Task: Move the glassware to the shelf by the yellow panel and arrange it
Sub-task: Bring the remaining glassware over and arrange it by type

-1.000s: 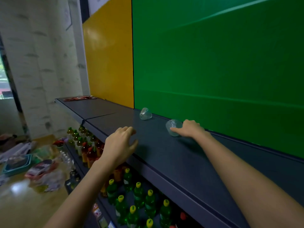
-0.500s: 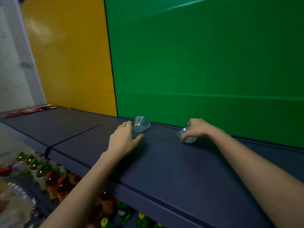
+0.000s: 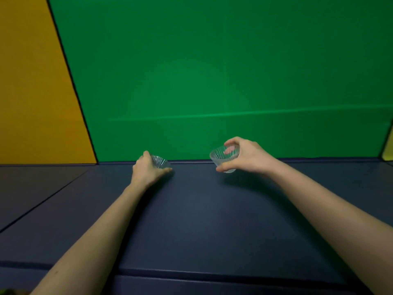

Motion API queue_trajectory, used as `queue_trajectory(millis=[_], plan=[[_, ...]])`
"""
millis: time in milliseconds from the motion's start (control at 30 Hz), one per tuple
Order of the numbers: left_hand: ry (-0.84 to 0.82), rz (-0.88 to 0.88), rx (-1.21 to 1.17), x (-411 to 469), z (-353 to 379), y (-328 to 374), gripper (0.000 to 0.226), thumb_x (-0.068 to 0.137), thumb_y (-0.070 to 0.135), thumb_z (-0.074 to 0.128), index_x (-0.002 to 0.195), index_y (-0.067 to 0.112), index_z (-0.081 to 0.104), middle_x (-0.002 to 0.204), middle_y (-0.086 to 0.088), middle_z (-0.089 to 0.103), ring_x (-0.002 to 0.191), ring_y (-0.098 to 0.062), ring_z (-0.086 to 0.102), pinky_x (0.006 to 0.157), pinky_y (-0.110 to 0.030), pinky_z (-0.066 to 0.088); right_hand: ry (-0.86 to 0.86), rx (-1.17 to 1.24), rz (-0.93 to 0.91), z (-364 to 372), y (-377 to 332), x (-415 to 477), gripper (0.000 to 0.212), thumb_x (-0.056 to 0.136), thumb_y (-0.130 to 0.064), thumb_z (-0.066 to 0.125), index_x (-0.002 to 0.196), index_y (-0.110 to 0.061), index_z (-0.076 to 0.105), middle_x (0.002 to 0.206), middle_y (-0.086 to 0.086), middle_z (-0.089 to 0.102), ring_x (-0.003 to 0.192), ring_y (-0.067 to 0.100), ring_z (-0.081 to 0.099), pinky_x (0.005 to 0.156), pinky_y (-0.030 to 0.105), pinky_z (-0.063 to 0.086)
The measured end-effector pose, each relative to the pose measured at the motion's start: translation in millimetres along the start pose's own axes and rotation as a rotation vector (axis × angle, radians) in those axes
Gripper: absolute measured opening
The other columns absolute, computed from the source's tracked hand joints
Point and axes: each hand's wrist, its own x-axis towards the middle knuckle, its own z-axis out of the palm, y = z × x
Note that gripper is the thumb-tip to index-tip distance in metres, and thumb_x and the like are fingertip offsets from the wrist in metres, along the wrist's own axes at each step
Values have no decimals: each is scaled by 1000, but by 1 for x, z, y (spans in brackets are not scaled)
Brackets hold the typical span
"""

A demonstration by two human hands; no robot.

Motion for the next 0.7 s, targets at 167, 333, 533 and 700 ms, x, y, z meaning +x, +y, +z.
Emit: queue_trajectory(millis=[167, 333, 533, 700], plan=[[-8, 286, -279, -29, 3, 71, 65, 62, 29, 81, 114, 8, 49, 107, -4, 53, 93, -19, 49, 81, -25, 38, 137, 22, 37, -37, 18, -32, 77, 58, -37, 83, 124, -16, 50, 118, -3, 61, 105, 14, 52, 84, 23, 35], [-128, 417, -546, -86, 28, 158, 65, 59, 26, 83, 113, 13, 49, 110, -1, 53, 99, -16, 50, 84, -20, 37, 280, -12, 100, -99, 49, -91, 77, 57, -40, 82, 124, -17, 50, 120, -3, 60, 110, 14, 53, 85, 22, 35], [-301, 545, -798, -177, 73, 266, 66, 53, 25, 86, 107, 19, 49, 106, 1, 61, 94, -7, 57, 90, -25, 45, 471, -91, 201, -192, 100, -202, 77, 58, -41, 82, 124, -18, 51, 126, 0, 57, 115, 13, 51, 88, 21, 35], [-390, 648, -887, -265, 111, 347, 70, 48, 31, 87, 106, 23, 49, 98, 17, 60, 90, -2, 56, 85, -25, 45, 572, -187, 316, -265, 145, -304, 74, 58, -41, 82, 123, -17, 53, 123, 2, 58, 115, 17, 52, 94, 25, 37]])
